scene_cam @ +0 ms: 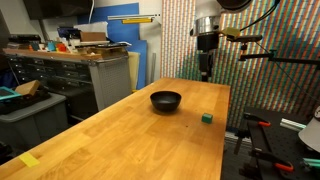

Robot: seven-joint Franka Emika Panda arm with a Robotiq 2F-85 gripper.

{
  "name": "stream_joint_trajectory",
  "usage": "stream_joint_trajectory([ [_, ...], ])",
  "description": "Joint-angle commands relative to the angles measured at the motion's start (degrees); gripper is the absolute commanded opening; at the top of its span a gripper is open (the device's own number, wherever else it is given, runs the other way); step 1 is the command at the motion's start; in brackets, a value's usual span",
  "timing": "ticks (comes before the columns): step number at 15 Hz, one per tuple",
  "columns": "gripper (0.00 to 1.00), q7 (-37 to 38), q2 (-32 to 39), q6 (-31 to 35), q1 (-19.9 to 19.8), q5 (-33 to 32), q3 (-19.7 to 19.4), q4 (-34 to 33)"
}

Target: Put the block in the bowl

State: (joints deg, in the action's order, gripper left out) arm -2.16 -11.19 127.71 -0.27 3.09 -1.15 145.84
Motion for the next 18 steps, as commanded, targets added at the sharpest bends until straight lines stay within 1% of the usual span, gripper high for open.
stream_joint_trajectory([
  [1, 1.0, 3.17, 4.76, 4.02, -0.28, -1.77, 0.71, -0.88],
  [5, 1.0, 9.05, 7.97, 10.47, -0.03, -4.22, 1.44, 1.25],
  [10, 1.0, 16.84, 11.67, 17.01, 0.42, -8.78, 2.08, 4.0],
  [15, 1.0, 23.33, 15.76, 23.26, 0.86, -12.7, 1.45, 6.41],
  [16, 1.0, 25.35, 16.79, 25.24, 1.07, -14.7, 1.05, 6.91],
  [18, 1.0, 27.62, 19.13, 28.37, 1.56, -16.52, 0.36, 7.49],
])
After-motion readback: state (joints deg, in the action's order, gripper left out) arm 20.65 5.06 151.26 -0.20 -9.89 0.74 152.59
